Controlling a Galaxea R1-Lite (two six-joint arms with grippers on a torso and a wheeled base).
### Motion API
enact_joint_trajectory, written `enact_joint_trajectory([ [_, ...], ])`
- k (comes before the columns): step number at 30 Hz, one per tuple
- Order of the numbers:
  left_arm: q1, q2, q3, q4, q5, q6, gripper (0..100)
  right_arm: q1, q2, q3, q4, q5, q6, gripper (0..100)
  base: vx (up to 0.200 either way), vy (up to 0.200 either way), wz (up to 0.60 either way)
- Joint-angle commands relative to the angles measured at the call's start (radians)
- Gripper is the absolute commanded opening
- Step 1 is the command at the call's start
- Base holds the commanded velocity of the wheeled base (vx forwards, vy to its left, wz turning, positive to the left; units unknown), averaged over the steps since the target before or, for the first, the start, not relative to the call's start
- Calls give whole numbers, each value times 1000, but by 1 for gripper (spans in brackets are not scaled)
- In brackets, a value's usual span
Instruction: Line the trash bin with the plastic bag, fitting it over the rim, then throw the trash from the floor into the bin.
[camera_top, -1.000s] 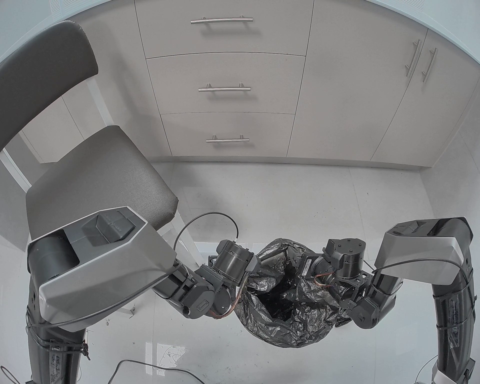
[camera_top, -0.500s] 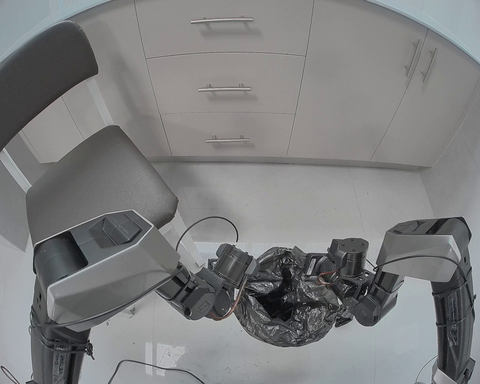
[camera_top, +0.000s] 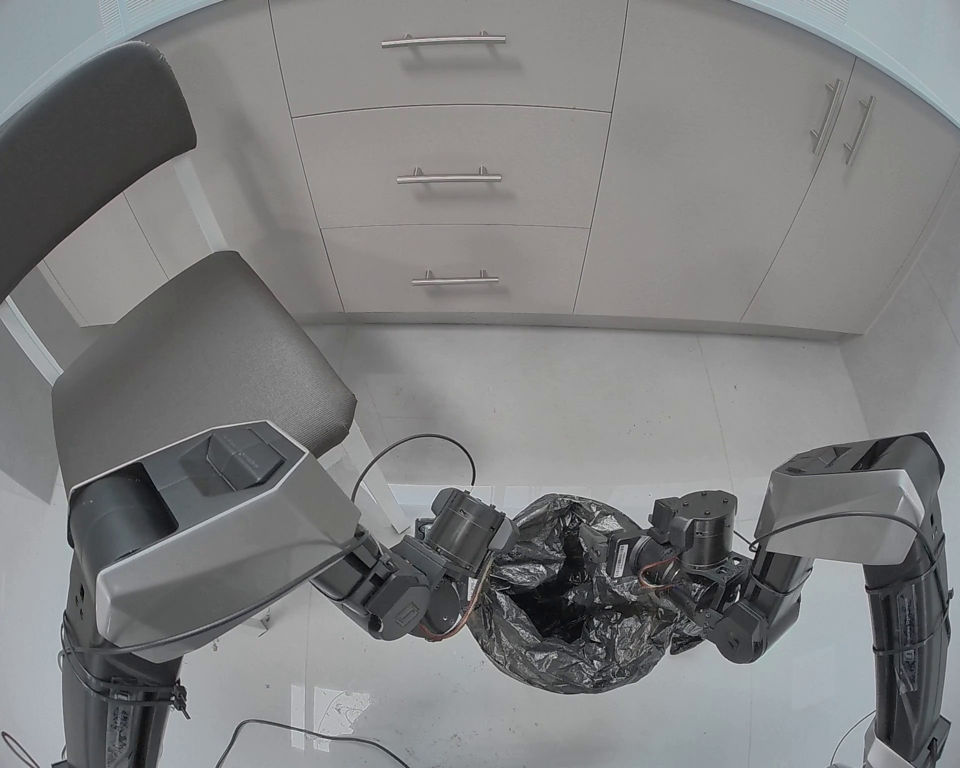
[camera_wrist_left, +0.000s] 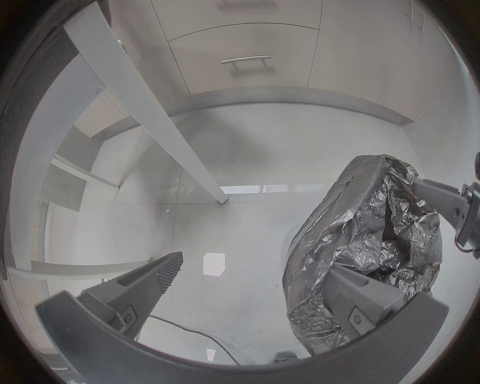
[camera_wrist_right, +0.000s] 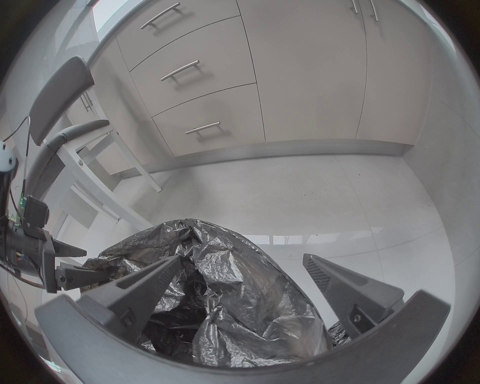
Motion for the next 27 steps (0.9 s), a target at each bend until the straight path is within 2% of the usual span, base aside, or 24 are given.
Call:
enact_joint_trajectory([
  [1,1,-4,1,-1,0,0,100,-2,17,-19,10,-1,-2,100,0,0,0],
  [16,-2,-10,1,-2,0,-2,100,-24,100,-150,33,-4,-2,100,0,0,0],
  [27,1,-6,2,-2,0,1,100,-59,136,-280,121,-4,-2,100,0,0,0],
])
